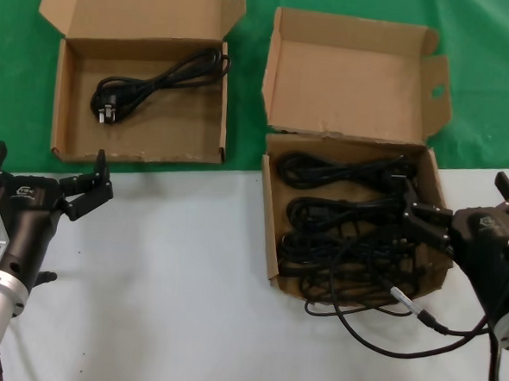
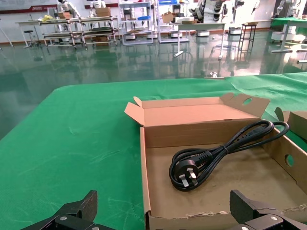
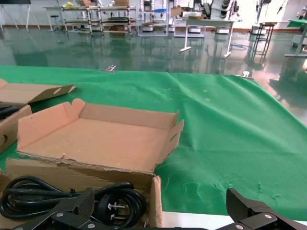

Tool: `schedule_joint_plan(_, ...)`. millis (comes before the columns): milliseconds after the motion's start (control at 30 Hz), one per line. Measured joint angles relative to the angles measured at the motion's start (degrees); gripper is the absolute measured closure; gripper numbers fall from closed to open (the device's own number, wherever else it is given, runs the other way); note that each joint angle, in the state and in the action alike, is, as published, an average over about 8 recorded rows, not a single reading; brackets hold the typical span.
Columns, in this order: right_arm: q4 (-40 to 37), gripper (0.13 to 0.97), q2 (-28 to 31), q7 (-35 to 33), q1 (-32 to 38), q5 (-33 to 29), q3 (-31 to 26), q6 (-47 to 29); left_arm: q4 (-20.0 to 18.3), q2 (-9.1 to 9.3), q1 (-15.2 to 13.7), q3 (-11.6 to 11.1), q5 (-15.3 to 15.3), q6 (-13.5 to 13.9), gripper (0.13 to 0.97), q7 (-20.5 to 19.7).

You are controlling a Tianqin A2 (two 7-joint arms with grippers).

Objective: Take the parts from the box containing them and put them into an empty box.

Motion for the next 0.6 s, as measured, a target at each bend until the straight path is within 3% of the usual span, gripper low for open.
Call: schedule_joint_plan(600, 0.0, 0.129, 0.0, 0.0, 0.0, 0.0, 0.0, 0.0, 0.0, 0.0, 0.0, 0.0, 0.0, 0.0, 0.132, 0.0)
